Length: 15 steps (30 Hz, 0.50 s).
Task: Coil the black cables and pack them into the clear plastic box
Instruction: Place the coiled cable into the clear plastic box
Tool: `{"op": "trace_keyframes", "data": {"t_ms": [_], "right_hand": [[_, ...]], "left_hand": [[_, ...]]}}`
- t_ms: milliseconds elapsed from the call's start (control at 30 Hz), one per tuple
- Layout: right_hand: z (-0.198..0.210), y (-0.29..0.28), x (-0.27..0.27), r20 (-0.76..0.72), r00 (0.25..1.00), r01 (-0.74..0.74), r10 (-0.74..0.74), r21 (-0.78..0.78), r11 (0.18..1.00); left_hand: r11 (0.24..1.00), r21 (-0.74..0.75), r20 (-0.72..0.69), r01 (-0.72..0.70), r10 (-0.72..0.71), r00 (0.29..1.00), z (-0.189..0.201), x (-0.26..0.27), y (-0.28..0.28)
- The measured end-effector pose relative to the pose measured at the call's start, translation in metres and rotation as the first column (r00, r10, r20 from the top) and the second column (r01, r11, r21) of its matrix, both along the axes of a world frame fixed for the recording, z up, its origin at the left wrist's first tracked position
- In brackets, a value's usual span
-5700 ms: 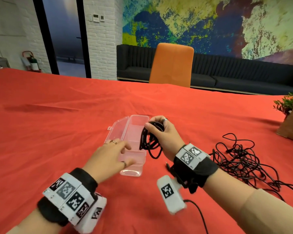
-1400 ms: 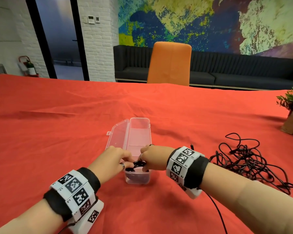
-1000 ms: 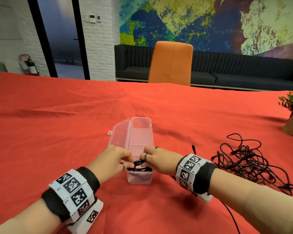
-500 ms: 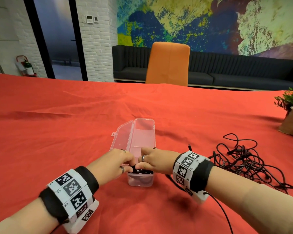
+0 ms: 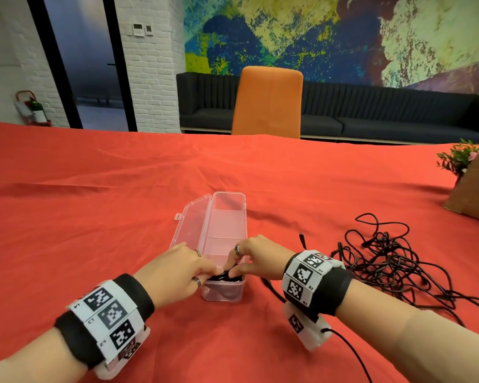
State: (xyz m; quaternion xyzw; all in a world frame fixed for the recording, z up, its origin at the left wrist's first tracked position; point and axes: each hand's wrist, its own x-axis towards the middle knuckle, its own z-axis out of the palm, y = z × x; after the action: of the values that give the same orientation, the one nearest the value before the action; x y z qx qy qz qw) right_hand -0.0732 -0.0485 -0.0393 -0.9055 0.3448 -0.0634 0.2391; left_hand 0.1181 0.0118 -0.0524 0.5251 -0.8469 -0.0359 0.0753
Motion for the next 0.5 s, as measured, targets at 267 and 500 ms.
{"op": "trace_keyframes", "data": {"t_ms": [267, 500], "right_hand": [[0.000, 0.013, 0.008, -0.135, 0.990, 0.033, -0.050, -0.121, 0.992], [-0.002, 0.031, -0.005, 0.034, 0.992, 0.120, -0.118, -0.093, 0.988]], "left_hand": [[0.999, -0.014, 0.174, 0.041, -0.038, 0.984, 0.003, -0.009, 0.001], [0.976, -0.154, 0.439, 0.153, -0.071, 0.896, 0.000, -0.018, 0.007]]}}
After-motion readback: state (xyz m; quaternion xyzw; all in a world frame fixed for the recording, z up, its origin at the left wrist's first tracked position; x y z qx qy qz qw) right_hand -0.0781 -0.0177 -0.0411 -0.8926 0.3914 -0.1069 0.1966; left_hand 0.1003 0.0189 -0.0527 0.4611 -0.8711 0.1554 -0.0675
